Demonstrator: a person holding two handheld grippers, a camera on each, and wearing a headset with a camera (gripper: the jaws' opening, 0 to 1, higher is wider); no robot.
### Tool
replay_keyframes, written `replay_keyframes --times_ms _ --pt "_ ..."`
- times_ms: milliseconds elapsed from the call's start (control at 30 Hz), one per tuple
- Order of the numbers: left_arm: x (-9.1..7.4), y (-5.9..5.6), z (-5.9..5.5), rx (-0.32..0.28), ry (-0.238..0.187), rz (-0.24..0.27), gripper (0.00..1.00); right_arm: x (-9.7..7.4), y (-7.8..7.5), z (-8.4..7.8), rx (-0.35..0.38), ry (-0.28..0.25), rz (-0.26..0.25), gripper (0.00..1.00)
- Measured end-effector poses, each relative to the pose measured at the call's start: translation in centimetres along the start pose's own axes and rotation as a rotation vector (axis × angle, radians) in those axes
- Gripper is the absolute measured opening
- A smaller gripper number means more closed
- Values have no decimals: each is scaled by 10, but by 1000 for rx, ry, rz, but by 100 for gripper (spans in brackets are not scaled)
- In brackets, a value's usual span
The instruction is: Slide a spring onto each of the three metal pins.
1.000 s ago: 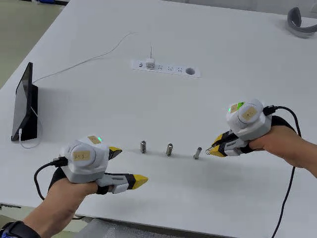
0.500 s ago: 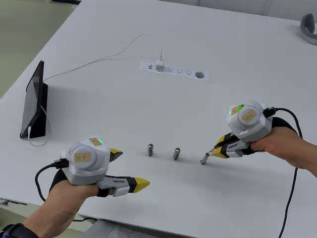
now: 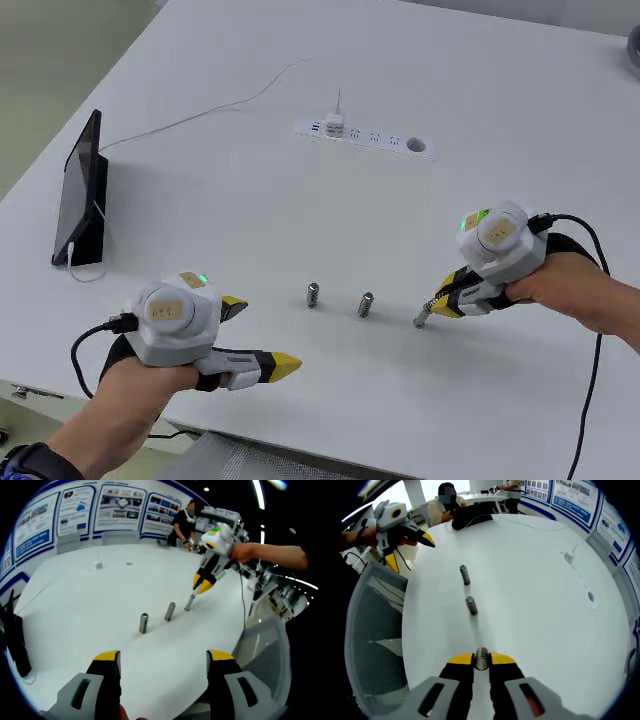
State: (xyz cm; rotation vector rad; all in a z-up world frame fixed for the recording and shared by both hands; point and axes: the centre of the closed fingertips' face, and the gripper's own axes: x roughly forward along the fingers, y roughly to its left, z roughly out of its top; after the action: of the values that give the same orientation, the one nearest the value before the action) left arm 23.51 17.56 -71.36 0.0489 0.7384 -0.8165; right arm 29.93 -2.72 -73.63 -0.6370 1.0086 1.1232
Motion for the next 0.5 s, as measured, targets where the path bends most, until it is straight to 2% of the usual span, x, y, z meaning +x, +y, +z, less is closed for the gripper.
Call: replay_keyframes --times_ms 500 --pt "-3 0 -3 -10 1 1 71 15 4 4 -35 31 1 13"
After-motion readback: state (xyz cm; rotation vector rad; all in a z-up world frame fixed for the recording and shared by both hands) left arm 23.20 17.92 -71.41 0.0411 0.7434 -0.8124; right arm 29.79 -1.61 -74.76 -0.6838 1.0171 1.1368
